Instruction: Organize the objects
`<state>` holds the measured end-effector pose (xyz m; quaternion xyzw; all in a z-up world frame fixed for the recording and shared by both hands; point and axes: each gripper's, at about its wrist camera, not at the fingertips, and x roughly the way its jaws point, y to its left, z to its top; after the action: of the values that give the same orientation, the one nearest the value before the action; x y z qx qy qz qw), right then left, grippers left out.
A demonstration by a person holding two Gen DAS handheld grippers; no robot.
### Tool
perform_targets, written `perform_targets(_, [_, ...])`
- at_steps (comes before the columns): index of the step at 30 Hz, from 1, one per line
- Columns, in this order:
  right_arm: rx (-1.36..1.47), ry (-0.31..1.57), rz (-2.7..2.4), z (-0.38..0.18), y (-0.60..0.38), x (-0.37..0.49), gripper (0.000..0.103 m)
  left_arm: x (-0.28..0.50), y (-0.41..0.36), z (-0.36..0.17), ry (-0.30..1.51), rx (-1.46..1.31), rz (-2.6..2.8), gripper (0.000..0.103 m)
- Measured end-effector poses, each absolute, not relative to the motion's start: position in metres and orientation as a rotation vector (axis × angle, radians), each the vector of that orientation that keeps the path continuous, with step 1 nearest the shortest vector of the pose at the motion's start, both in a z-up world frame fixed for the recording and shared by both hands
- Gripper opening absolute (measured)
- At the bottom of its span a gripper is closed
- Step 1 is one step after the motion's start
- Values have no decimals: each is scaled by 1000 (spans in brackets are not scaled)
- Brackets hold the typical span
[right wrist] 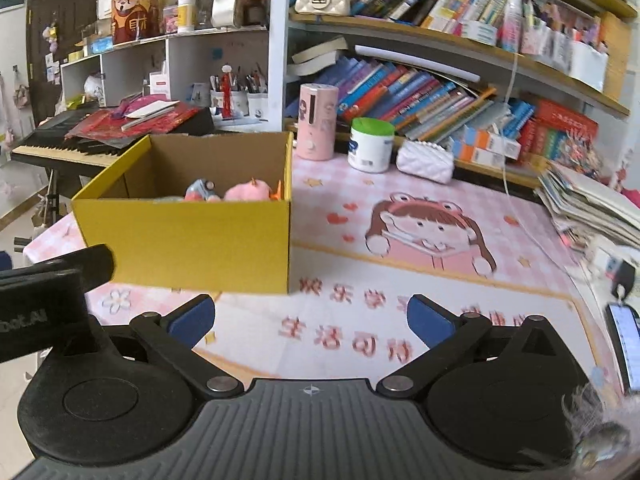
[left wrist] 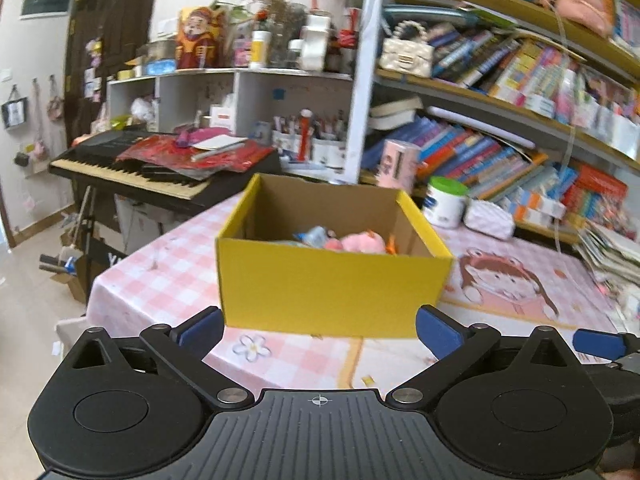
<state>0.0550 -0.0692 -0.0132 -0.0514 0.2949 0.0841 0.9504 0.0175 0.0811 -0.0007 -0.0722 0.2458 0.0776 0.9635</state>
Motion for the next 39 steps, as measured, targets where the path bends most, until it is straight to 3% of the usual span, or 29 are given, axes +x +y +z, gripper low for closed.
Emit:
perform_targets(12, [-65, 626, 78, -21, -90, 11, 103, -1, 58, -8, 529, -93, 57, 103])
perform_targets(39, [-61, 649, 43, -26, -110, 2, 103, -3, 34, -10, 573, -60, 4, 103])
